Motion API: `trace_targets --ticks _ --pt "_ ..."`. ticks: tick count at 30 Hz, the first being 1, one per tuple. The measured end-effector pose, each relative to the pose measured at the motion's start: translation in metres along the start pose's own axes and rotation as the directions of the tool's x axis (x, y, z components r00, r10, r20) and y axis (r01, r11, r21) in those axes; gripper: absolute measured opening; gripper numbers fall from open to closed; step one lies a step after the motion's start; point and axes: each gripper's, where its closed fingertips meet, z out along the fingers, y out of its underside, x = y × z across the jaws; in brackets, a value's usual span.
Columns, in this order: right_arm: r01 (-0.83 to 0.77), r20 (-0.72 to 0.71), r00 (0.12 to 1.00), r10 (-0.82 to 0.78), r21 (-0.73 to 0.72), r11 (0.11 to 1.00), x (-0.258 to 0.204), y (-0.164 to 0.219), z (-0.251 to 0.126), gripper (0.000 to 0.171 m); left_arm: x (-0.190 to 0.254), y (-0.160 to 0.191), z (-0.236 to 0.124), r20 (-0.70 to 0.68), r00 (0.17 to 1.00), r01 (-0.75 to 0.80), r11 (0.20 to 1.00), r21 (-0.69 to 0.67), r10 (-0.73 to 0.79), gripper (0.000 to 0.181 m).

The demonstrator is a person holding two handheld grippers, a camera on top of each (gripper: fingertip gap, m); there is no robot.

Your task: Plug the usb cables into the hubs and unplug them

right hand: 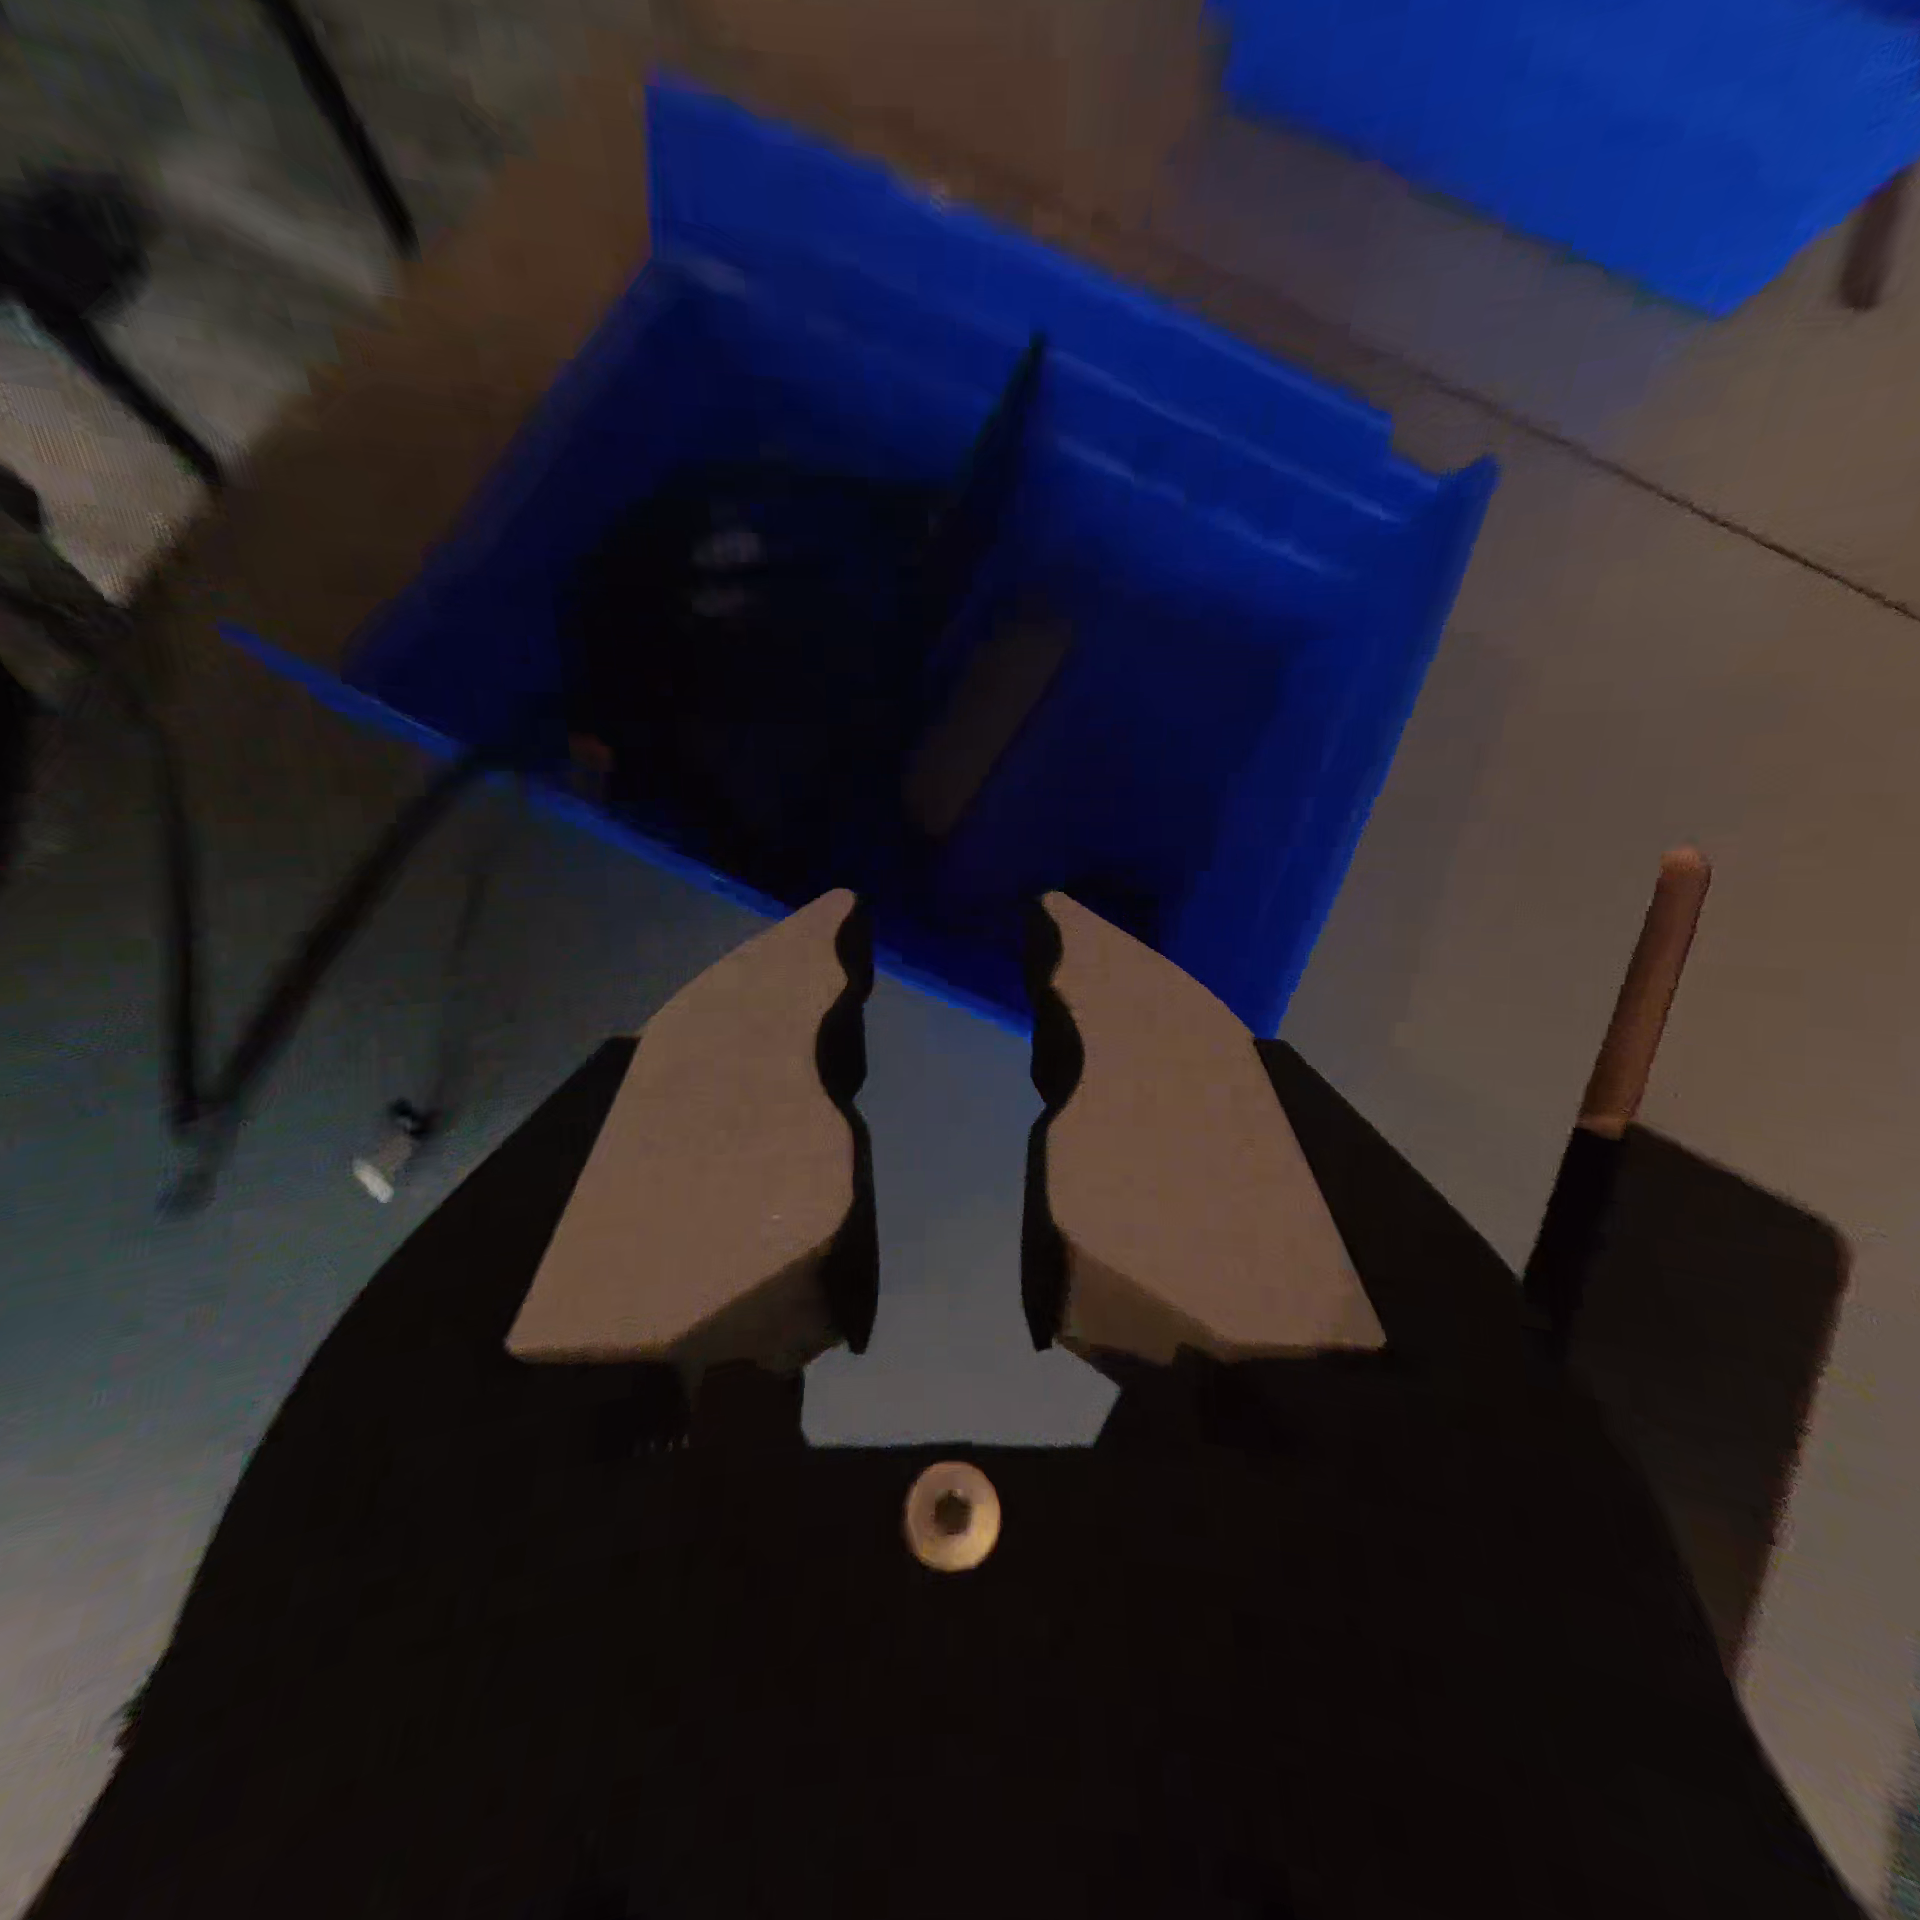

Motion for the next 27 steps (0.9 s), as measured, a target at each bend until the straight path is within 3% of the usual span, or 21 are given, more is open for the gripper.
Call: trace_targets --ticks 2,5,11,14,17,19,22,25,27 --pt "0.135 0.044 0.991 -0.130 -0.134 0.982 0.014 0.005 0.023 0.022 0.001 0.002 0.002 -0.010 1.000 0.004 1.000 0.001 -0.004 0.043" --pt "0.374 0.141 0.927 -0.347 -0.297 0.879 0.031 0.013 0.051 0.018 0.001 0.009 0.003 -0.020 1.000 0.014 1.000 -0.010 -0.015 0.043" --pt "0.625 0.429 0.774 -0.466 -0.396 0.672 0.020 0.031 0.099 0.028 -0.007 0.020 0.001 -0.003 1.000 0.028 0.999 -0.033 -0.028 0.043" --pt "0.622 0.484 0.758 -0.437 -0.337 0.707 0.001 0.016 0.109 0.028 -0.006 0.020 0.000 -0.002 1.000 0.029 0.999 -0.030 -0.030 0.043" --pt "0.643 0.457 0.756 -0.470 -0.381 0.664 0.011 0.013 0.111 0.031 -0.004 0.022 -0.001 -0.006 1.000 0.022 0.999 -0.040 -0.022 0.043" --pt "0.609 0.440 0.774 -0.455 -0.322 0.725 0.003 -0.004 0.113 0.031 -0.002 0.020 -0.002 -0.007 1.000 0.019 0.999 -0.036 -0.019 0.043" --pt "0.586 0.363 0.802 -0.475 -0.322 0.743 0.003 -0.025 0.117 0.034 0.001 0.018 -0.003 -0.006 1.000 0.007 0.999 -0.039 -0.007 0.043" --pt "0.545 0.377 0.808 -0.452 -0.188 0.817 -0.031 -0.057 0.127 0.033 0.002 0.016 -0.003 -0.006 1.000 0.003 0.999 -0.033 -0.003 0.043" --pt "0.600 0.413 0.756 -0.508 -0.126 0.790 -0.054 -0.065 0.135 0.031 0.003 0.016 -0.003 -0.004 1.000 -0.007 0.999 -0.035 0.006 0.043"
